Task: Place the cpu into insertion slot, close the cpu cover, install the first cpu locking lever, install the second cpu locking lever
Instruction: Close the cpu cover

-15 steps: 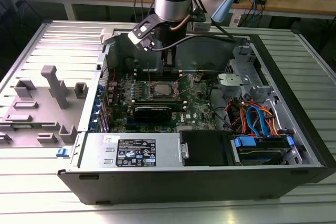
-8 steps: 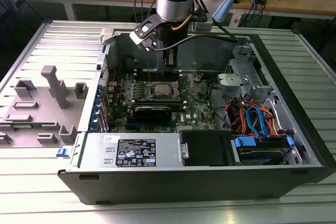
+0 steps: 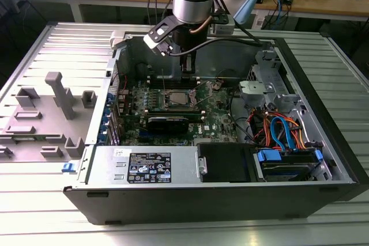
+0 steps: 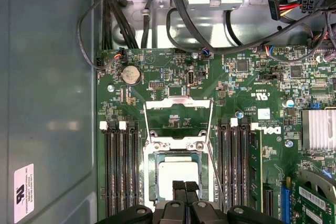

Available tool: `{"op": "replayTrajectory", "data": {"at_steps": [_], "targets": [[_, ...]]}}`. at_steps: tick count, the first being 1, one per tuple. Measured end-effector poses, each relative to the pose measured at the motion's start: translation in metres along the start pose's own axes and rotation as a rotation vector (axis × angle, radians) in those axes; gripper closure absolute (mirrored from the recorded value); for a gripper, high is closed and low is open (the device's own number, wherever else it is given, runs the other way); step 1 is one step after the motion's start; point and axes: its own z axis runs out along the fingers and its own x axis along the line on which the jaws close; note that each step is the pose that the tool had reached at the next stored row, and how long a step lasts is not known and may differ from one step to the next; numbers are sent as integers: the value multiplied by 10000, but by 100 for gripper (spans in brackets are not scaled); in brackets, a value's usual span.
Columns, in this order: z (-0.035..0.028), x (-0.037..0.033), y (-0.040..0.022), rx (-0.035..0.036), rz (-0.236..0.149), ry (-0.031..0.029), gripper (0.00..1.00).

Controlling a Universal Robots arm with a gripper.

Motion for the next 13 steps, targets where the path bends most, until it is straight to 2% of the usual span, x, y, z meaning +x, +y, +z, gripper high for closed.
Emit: {"op": "replayTrajectory", "data": {"at_steps": [13], "targets": [[0, 1, 32, 1, 0, 0, 89]]}}
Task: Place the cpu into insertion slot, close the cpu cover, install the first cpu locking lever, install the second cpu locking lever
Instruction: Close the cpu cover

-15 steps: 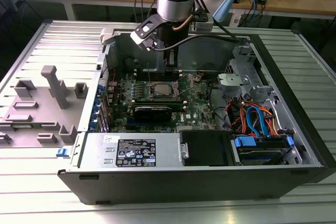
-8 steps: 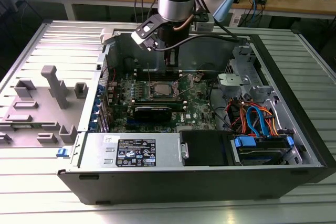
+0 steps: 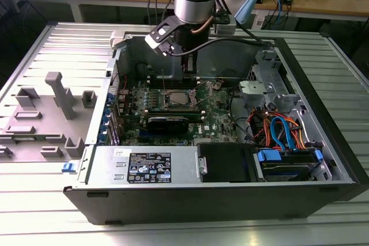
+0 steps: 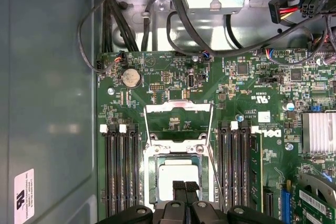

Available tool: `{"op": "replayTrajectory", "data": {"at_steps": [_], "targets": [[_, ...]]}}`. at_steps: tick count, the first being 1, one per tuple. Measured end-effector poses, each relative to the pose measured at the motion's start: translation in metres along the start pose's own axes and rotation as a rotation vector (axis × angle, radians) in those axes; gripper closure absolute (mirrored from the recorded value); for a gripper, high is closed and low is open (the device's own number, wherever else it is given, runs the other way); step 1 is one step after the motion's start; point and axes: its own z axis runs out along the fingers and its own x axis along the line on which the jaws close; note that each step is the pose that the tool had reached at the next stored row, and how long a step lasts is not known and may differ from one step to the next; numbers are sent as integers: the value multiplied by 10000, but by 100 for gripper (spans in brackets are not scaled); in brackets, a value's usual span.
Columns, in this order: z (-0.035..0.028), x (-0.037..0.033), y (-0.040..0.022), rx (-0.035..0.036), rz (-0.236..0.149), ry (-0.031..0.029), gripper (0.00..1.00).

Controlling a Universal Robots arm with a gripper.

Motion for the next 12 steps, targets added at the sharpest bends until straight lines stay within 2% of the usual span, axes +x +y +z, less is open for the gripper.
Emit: {"op": "replayTrajectory", "data": {"at_steps": [12], "targets": [[0, 0, 29, 0, -1, 0, 89]]}}
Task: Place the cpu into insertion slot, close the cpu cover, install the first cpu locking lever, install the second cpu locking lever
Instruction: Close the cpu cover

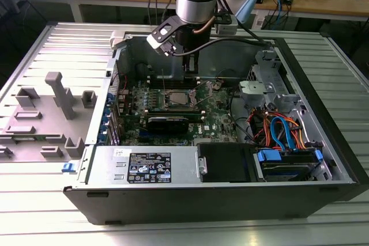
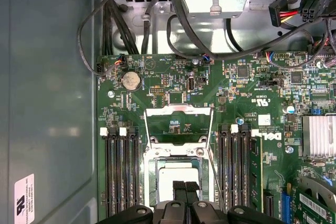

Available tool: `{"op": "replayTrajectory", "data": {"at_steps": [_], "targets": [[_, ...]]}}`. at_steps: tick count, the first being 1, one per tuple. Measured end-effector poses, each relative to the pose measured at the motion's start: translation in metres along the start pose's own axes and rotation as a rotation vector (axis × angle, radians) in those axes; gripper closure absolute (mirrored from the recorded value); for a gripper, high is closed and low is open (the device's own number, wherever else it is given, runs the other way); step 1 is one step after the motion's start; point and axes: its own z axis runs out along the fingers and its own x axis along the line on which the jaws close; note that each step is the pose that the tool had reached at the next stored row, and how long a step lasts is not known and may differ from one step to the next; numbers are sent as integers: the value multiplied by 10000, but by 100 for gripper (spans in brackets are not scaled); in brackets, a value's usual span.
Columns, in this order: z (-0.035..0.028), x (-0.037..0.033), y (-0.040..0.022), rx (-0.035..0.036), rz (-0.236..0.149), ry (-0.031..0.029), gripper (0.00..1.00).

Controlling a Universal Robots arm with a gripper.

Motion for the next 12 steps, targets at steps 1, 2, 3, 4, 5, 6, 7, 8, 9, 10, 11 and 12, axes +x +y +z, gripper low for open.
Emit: {"op": "replayTrajectory", "data": {"at_steps": [1, 2, 3, 4, 5, 6, 7, 8, 9, 10, 11, 12], "targets": [[0, 0, 0, 0, 1, 0, 89], [0, 0, 0, 0, 0, 0, 89], [0, 0, 1, 0, 0, 0, 89], [0, 0, 1, 0, 1, 0, 89], [0, 0, 1, 0, 1, 0, 89], [0, 0, 1, 0, 0, 0, 89], [0, 0, 1, 0, 1, 0, 89], [0, 0, 1, 0, 0, 0, 89], [0, 0, 1, 0, 0, 0, 89], [0, 0, 8, 0, -2, 0, 89], [2, 1, 27, -1, 0, 1, 89], [2, 1, 59, 1, 0, 0, 89]]}}
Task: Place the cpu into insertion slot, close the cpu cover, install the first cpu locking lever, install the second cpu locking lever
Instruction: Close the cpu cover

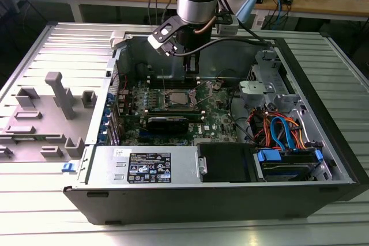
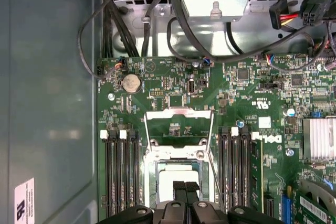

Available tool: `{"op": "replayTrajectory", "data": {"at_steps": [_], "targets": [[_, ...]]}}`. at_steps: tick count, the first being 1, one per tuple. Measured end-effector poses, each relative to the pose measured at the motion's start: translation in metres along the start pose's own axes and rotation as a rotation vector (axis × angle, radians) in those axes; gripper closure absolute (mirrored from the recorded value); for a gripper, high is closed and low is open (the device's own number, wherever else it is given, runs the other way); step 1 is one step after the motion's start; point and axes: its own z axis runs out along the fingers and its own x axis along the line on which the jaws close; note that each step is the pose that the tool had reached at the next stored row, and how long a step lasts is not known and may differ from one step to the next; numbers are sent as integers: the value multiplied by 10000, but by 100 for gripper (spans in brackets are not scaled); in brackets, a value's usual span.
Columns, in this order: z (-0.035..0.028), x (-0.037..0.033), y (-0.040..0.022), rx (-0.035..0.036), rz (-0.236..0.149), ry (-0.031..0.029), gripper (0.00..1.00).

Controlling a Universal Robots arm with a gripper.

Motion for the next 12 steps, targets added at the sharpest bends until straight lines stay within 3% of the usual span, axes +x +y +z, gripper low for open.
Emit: {"op": "replayTrajectory", "data": {"at_steps": [3, 12], "targets": [[8, 2, 88, -1, 0, 1, 89], [25, 7, 166, 0, 1, 6, 89]]}}
